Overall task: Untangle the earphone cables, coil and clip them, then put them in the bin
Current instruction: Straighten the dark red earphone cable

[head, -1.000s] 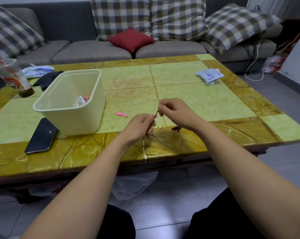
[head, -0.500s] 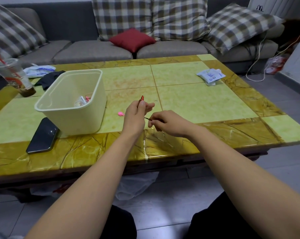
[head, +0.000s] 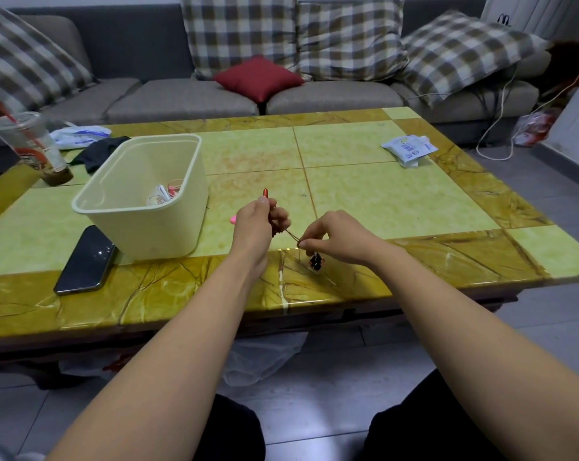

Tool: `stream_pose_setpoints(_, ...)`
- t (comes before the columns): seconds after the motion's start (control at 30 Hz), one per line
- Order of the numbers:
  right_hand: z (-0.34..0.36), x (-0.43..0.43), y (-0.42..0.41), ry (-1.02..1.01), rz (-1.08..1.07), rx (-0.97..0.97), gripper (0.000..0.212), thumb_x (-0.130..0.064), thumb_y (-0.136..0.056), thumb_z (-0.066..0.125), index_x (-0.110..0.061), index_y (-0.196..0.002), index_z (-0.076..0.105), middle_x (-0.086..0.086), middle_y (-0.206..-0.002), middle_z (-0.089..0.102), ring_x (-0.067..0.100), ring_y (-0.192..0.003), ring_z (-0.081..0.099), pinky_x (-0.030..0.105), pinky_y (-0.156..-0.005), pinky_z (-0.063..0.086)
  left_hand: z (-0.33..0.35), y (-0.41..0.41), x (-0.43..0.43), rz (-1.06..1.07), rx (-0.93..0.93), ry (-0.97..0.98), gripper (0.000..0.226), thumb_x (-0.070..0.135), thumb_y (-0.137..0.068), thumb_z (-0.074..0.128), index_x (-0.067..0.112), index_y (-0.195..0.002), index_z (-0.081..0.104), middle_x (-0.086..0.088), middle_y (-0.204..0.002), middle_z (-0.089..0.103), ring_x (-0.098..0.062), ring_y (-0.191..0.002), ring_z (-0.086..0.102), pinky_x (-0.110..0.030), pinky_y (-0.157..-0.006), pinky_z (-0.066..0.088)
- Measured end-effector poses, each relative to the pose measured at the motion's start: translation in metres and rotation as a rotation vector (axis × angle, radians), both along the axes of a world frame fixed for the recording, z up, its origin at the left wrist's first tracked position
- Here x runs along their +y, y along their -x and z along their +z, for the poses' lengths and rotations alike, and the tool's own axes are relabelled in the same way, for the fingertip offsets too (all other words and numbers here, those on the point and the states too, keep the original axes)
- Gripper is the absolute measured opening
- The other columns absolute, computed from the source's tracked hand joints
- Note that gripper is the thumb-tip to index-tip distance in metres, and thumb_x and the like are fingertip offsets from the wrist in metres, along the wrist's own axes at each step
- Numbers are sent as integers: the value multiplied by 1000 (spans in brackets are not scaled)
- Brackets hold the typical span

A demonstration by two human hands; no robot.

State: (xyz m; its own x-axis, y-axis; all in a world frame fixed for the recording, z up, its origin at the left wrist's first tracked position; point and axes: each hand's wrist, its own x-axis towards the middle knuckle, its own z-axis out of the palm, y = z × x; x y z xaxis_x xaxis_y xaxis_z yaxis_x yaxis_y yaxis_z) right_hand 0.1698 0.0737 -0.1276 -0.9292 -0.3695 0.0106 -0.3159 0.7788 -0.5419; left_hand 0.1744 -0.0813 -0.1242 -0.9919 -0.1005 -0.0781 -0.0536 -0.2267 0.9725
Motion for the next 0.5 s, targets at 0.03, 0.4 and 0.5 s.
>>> stream_pose_setpoints(0.03, 0, 4, 1, 3, -13, -31, 20, -26, -93, 66, -15, -105, 76, 0, -102, 75, 13, -94, 66, 25, -81, 48, 0, 1, 0, -17, 7, 27, 28, 19, -107, 29, 12, -87, 48, 2, -64, 50, -10, -52, 48, -29, -68, 45)
stream_pose_setpoints(0.4, 7, 1, 5, 635, -26, -174, 33, -19, -105, 41, -15, -133, 59, -3, -128, 64, 2, -114, 58, 23, -102, 43, 5, -11, 6, -345, 78, 212, 29, 16, -104, 30, 15, -81, 47, 9, -56, 36, -9, -51, 33, -27, -65, 39)
stream_pose_setpoints(0.5, 5, 1, 5, 671, -34, -178, 31, -17, -105, 42, -8, -107, 71, 0, -90, 71, 7, -85, 65, 27, -89, 52, 5, -12, 8, -342, 93, 136, 31, 19, -106, 30, 14, -82, 49, 6, -58, 41, -10, -53, 36, -27, -66, 42)
